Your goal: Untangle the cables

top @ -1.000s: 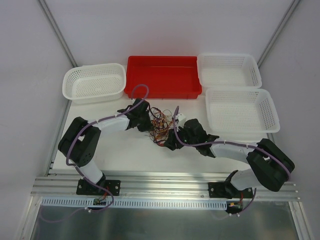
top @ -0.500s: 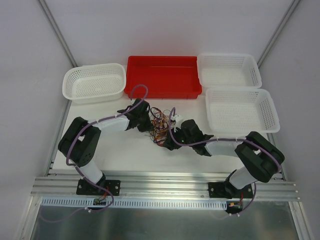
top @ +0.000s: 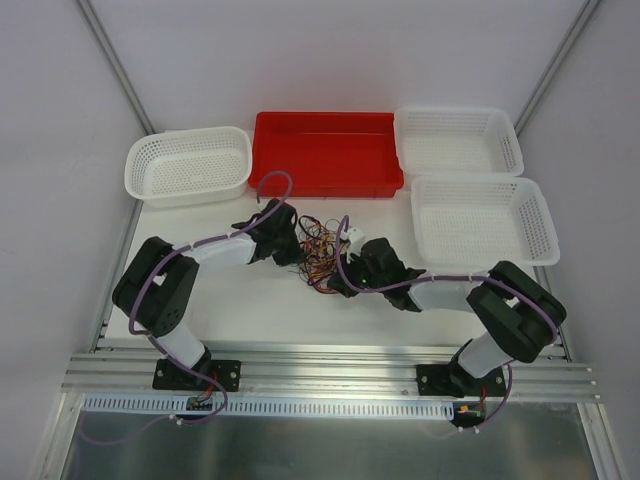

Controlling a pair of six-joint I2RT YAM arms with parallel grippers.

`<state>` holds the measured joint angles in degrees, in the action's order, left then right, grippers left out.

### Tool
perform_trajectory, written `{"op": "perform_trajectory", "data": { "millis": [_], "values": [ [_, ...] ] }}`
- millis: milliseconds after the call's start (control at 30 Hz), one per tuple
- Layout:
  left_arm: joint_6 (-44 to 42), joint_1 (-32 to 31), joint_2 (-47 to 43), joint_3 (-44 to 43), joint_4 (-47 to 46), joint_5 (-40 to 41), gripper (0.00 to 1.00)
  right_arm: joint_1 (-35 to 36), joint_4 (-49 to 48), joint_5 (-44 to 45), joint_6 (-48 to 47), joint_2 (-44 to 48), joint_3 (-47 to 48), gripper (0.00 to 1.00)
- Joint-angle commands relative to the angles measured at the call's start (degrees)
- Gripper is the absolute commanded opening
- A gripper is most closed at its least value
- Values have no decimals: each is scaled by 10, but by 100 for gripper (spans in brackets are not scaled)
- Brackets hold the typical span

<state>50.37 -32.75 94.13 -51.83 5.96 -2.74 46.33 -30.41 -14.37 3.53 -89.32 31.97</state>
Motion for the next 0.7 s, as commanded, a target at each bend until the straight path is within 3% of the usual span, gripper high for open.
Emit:
{"op": "perform_trajectory", "data": {
  "millis": [0, 133, 267, 367, 467, 667],
  "values": [
    [12, 15, -28, 20, -1, 20, 0, 1, 14, 0, -12, 63, -4, 1],
    [15, 64, -45, 45, 2, 24, 0, 1, 125, 13, -26, 212, -4, 1],
    [12, 109, -72, 78, 5, 22, 0, 0, 301, 45, -72, 336, 62, 1],
    [7, 137, -96, 93, 9, 20, 0, -4, 488, 86, -111, 390, 157, 1],
    [-2, 150, -117, 100, 24, 25, 0, -15, 596, 123, -139, 400, 277, 1],
    [-15, 162, -137, 105, 70, 79, 0, -42, 718, 164, -166, 378, 504, 1]
  ]
}}
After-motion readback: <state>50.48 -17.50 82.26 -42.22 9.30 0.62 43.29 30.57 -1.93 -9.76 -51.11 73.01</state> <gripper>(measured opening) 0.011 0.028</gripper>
